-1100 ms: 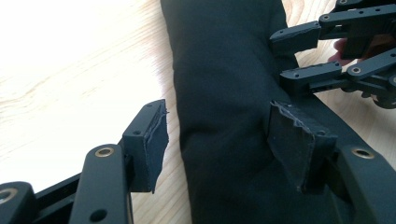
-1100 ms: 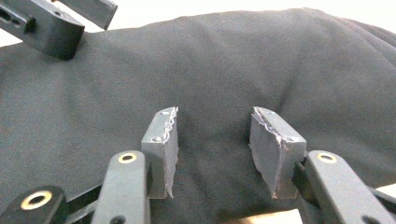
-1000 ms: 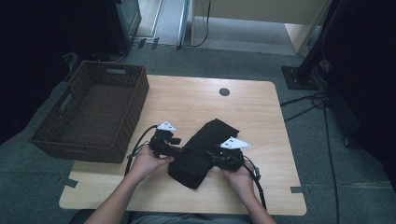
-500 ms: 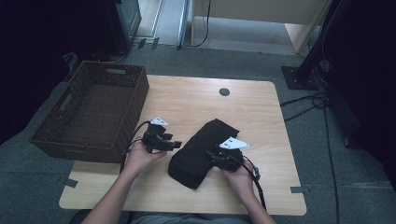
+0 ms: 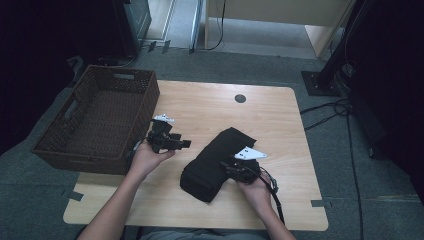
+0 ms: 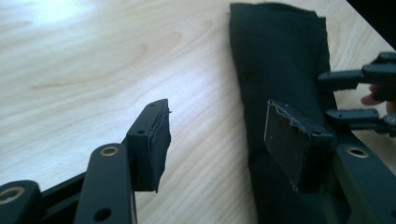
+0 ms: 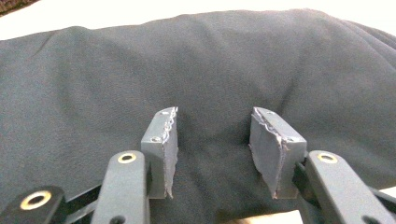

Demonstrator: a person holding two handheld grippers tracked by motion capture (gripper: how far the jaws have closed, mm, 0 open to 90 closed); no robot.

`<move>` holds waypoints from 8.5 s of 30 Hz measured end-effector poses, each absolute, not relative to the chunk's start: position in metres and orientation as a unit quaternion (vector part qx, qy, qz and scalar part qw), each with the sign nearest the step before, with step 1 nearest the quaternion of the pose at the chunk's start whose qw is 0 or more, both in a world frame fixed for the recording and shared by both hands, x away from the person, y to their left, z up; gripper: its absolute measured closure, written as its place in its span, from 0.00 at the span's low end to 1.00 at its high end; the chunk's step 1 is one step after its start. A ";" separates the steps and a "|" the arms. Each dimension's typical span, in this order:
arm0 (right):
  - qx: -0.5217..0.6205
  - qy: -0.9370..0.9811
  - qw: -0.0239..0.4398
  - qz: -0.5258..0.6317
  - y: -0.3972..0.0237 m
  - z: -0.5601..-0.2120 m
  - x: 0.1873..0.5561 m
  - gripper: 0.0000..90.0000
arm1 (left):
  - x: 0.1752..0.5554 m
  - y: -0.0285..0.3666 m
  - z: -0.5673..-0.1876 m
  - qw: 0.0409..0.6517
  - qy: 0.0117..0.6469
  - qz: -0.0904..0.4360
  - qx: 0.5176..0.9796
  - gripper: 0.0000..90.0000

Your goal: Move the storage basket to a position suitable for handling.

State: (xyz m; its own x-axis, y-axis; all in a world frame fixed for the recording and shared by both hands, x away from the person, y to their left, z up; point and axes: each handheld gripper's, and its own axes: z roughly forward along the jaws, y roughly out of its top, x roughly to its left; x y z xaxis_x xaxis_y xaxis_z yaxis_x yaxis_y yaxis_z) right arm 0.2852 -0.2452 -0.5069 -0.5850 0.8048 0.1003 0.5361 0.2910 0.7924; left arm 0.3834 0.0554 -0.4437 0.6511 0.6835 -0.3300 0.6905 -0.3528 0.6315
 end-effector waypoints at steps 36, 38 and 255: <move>0.427 0.786 0.165 0.416 -0.245 -0.507 0.284 0.57 | 0.441 0.133 -0.360 0.351 0.481 0.092 0.798 0.46; 0.427 0.786 0.165 0.416 -0.245 -0.507 0.284 0.57 | 0.446 0.138 -0.360 0.344 0.485 0.101 0.798 0.46; 0.431 0.788 0.151 0.414 -0.236 -0.522 0.285 0.54 | 0.377 -0.038 -0.482 0.287 0.365 -0.050 0.884 0.54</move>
State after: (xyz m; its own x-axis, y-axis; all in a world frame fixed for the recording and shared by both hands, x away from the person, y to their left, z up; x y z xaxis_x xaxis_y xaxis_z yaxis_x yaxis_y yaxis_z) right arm 0.2852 -0.2361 -0.5218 -0.5837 0.8032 0.1189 0.5540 0.2869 0.7815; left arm 0.3770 -0.0375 -0.4821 0.7289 0.6165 -0.2976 0.6737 -0.5691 0.4714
